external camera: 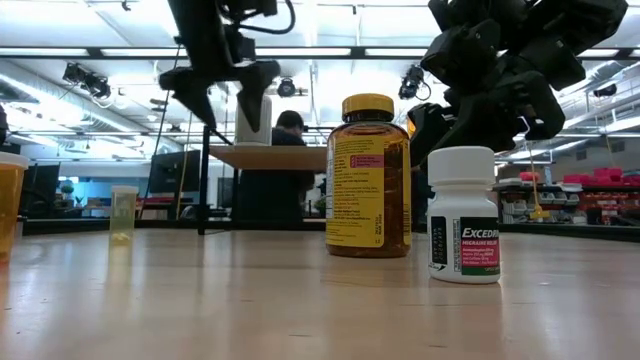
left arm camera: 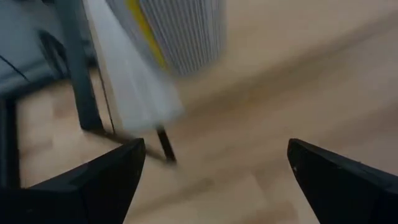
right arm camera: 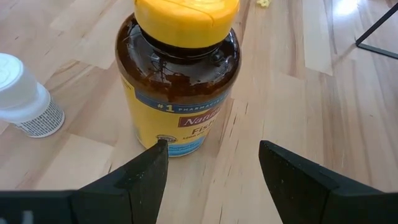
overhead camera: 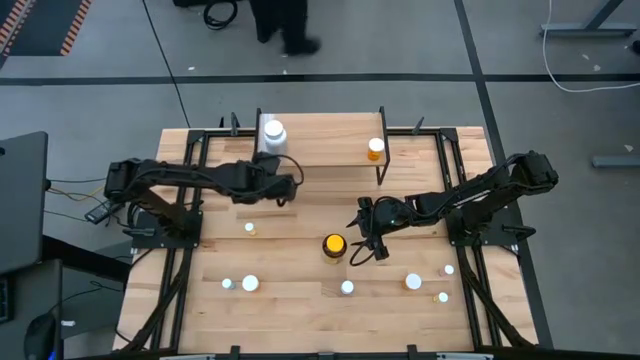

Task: Pick and place medicine bottles onto shelf by color
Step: Put the big yellow medicine bottle on the shelf

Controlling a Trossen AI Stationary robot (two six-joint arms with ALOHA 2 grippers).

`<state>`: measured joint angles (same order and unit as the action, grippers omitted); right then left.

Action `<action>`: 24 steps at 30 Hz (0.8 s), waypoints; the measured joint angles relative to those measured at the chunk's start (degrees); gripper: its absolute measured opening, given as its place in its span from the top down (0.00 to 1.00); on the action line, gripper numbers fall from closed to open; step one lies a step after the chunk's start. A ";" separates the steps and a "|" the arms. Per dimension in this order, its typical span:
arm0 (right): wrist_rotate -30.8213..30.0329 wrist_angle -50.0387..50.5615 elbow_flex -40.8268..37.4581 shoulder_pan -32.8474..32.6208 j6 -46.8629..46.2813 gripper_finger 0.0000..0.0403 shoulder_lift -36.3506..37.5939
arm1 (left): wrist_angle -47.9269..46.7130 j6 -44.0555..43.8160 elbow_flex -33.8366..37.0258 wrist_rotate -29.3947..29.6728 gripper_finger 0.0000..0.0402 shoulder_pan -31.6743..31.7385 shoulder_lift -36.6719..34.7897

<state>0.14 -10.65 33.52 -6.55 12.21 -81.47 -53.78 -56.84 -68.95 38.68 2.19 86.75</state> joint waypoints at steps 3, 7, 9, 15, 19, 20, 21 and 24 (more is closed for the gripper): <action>0.00 -0.01 0.00 0.00 -0.02 0.36 0.00 | -0.91 -2.67 0.00 -6.21 0.00 -1.47 -0.54; 0.00 0.02 0.02 0.00 -0.22 0.36 0.00 | -4.85 -7.50 -0.02 -14.28 0.00 -3.42 -0.65; 0.00 0.06 0.02 0.00 -0.42 0.36 0.00 | -7.45 -9.90 0.00 -18.50 0.00 -4.30 -0.67; -0.02 -0.44 0.02 0.00 -0.63 0.36 0.00 | -15.59 -15.29 0.00 -28.24 0.00 -6.47 -0.64; -0.01 -0.42 0.02 0.00 -0.67 0.36 0.00 | -17.68 -17.58 0.00 -28.67 0.00 -7.43 -0.49; 0.00 -0.41 0.02 0.00 -0.68 0.36 0.00 | -17.69 -17.61 0.00 -28.68 0.00 -7.58 -0.49; -0.02 -0.40 0.02 0.00 -0.68 0.36 0.00 | -17.60 -17.63 0.00 -28.66 0.00 -7.64 -0.49; 0.00 -0.40 0.02 0.00 -0.68 0.36 0.00 | -17.46 -18.04 0.00 -28.66 0.00 -8.03 -0.49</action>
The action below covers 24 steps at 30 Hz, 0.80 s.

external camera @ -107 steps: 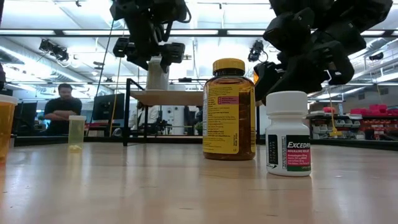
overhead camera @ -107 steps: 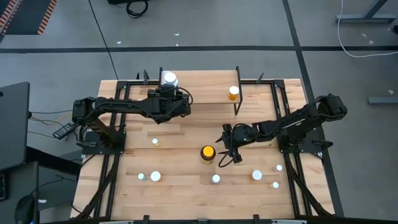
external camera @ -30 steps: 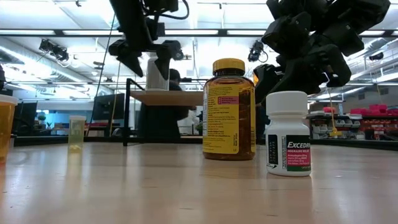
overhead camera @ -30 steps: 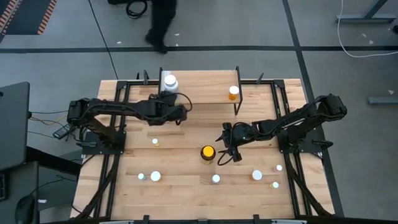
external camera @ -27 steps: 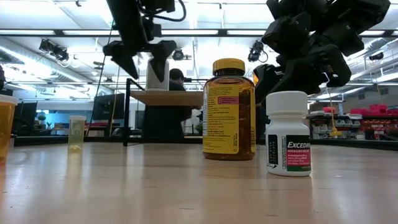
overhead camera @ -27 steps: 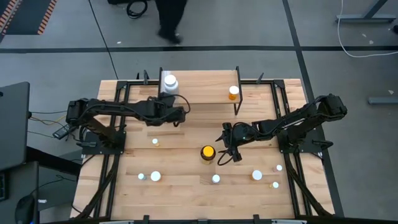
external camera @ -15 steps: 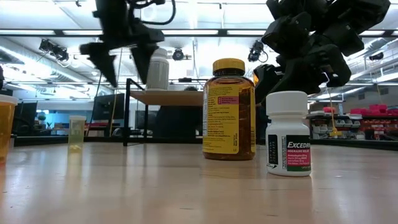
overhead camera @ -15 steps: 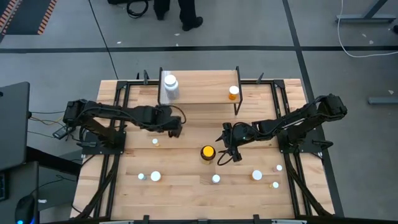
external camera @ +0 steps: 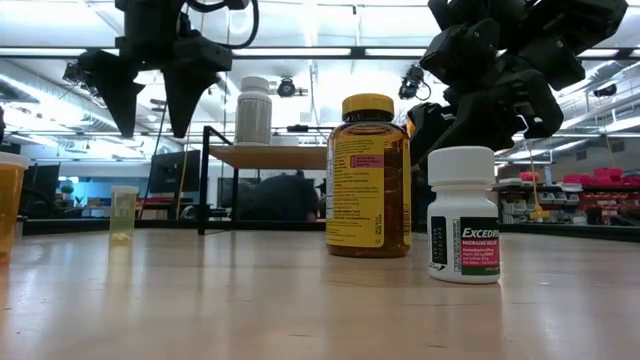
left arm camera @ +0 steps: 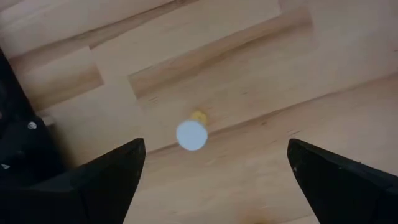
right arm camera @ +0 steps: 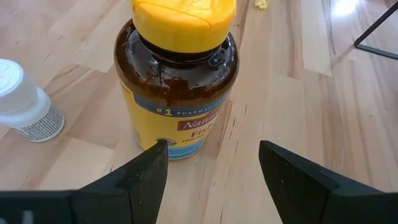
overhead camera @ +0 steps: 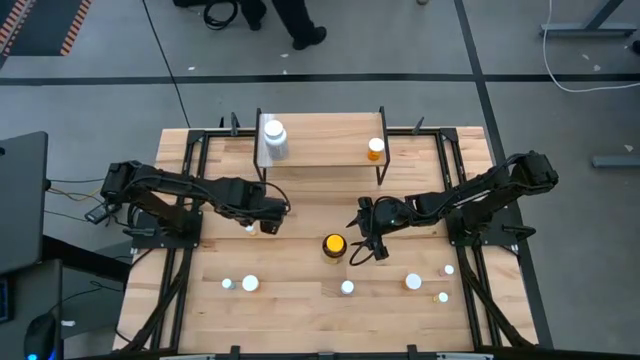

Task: Pick and place medicine bottles onto shelf by color
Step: Put the big yellow medicine bottle on the shelf

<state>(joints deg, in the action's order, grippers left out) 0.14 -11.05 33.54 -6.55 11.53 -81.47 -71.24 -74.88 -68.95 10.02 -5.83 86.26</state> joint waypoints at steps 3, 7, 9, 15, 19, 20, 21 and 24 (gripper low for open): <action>-0.02 -0.02 0.00 0.00 0.00 0.36 0.00 | 0.17 -1.03 0.00 0.12 0.00 -0.56 0.00; -0.02 -0.12 0.00 0.00 -0.44 0.36 0.00 | 0.18 -1.05 0.00 3.90 0.00 -2.49 0.00; -0.02 -0.59 0.00 0.00 -1.26 0.36 0.00 | 0.25 -1.26 0.00 6.96 0.00 -3.92 0.00; -0.02 -2.33 0.00 0.00 -1.49 0.36 0.00 | 0.57 -4.81 0.00 5.44 0.00 -7.11 0.00; -0.02 -3.13 0.00 0.00 -1.94 0.36 0.00 | 0.51 -8.07 0.00 5.40 0.00 -8.49 0.00; -0.02 -3.04 0.00 0.00 -2.47 0.36 0.00 | 0.55 -8.70 0.00 5.38 0.00 -8.60 0.00; -0.02 -2.97 0.00 0.00 -2.87 0.36 0.00 | 0.55 -9.08 0.00 5.38 0.00 -8.65 0.00; -0.02 -2.50 0.00 0.00 -3.47 0.36 0.00 | 0.55 -10.22 0.00 5.28 0.00 -8.47 0.00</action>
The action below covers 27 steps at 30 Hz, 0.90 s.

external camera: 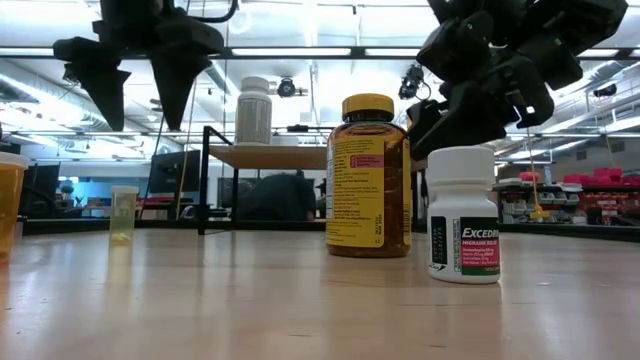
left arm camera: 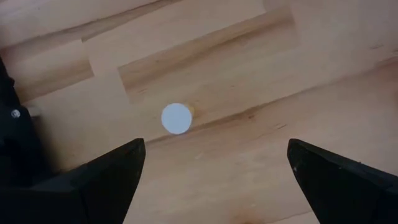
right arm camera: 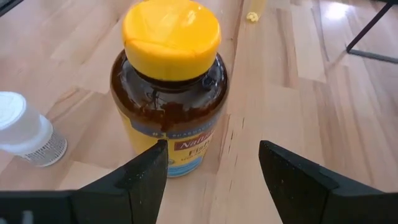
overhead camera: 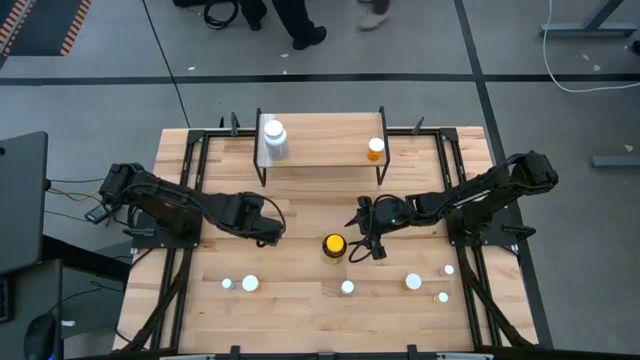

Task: Pick and place medicine bottles onto shelf by color
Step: Put the big yellow medicine bottle on the shelf

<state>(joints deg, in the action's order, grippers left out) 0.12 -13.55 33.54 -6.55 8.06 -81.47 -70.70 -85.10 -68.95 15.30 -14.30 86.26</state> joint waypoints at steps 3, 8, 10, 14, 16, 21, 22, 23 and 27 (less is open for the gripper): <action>0.00 0.12 0.00 0.00 -0.05 0.36 0.00 | -0.02 -0.15 0.00 -1.10 0.00 0.33 0.00; 0.00 0.02 0.00 -0.02 -0.07 0.36 0.00 | -3.09 -0.20 0.00 -2.77 0.00 0.76 2.24; 0.00 -0.17 0.00 0.00 -0.07 0.36 0.00 | -6.23 0.17 0.05 -3.55 0.00 1.23 3.83; 0.00 -0.16 0.00 -0.01 -0.29 0.36 0.00 | -6.60 2.09 0.04 -3.53 0.00 2.65 5.26; -0.01 -0.19 0.00 0.00 -0.38 0.36 0.00 | -5.62 3.29 0.04 -3.54 0.00 3.62 5.60; 0.00 -0.24 0.00 0.00 -0.38 0.36 0.00 | -4.28 6.87 0.00 -5.37 0.00 6.14 6.42; -0.01 -0.18 0.00 0.00 -0.38 0.36 -0.01 | -4.16 7.72 0.01 -5.72 0.00 6.55 6.56; 0.00 -0.12 0.00 -0.01 -0.38 0.36 0.00 | -4.11 8.21 0.02 -5.74 0.00 6.91 6.58; 0.00 0.58 0.00 -0.02 -0.38 0.36 0.00 | -3.80 9.33 0.02 -5.74 0.00 7.89 6.54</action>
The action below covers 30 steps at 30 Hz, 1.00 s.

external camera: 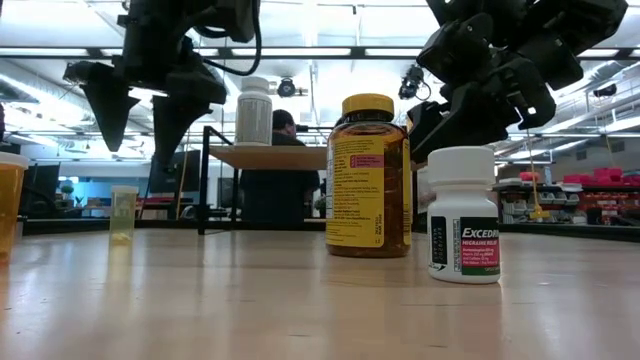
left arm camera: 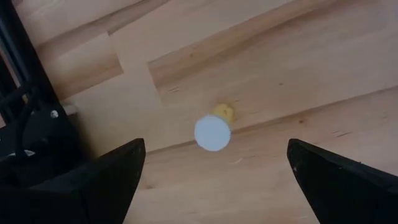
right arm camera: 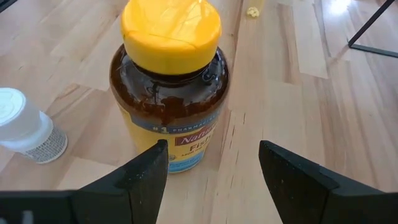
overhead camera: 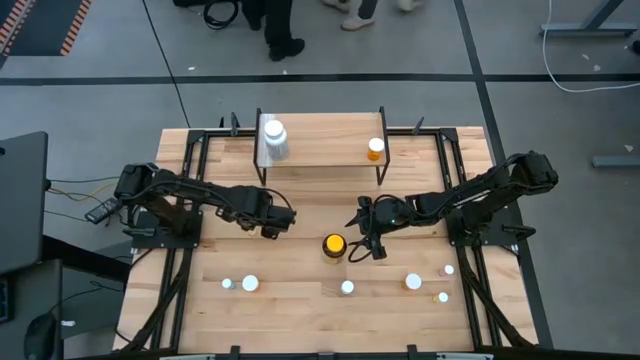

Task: Pick and place medicine bottles onto shelf by color
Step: Put the big yellow medicine bottle on the shelf

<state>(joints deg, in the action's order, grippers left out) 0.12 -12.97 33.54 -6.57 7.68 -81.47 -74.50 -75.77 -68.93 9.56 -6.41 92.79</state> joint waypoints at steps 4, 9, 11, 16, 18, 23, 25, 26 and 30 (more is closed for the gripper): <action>0.00 0.18 0.00 0.02 0.58 0.36 0.00 | 0.41 1.57 0.00 0.03 0.00 0.15 0.00; 0.04 -0.29 0.00 -0.64 1.45 0.36 0.00 | 0.41 2.10 0.00 4.83 0.00 -0.67 0.00; 0.17 -0.25 0.00 -1.22 1.80 0.36 0.00 | 0.44 2.10 0.00 6.49 0.00 -1.32 0.00; 0.20 -0.25 0.00 -2.68 1.95 0.34 0.00 | 0.43 0.80 0.00 8.80 0.00 -3.45 -0.02; 0.34 -0.25 0.00 -3.28 1.81 0.32 0.00 | 0.40 0.05 0.00 8.85 0.00 -4.48 -0.03; 3.27 -1.61 0.00 -4.34 -1.98 0.22 0.00 | 0.42 -1.86 0.00 8.88 0.00 -7.00 -0.04; 4.04 -2.04 0.00 -4.83 -3.59 0.17 0.00 | 0.42 -2.46 0.00 9.92 0.00 -7.73 -0.05; 4.00 -2.14 0.00 -5.08 -4.25 0.15 0.00 | 0.42 -2.81 0.00 11.06 0.00 -8.07 -0.07; 1.12 -3.59 0.00 -5.72 -4.72 0.07 -0.01 | 0.46 -3.08 0.00 16.45 0.00 -9.08 -0.07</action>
<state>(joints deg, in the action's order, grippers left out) 1.24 -16.56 33.54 -12.28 2.96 -81.49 -74.04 -78.85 -68.93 26.01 -15.49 92.73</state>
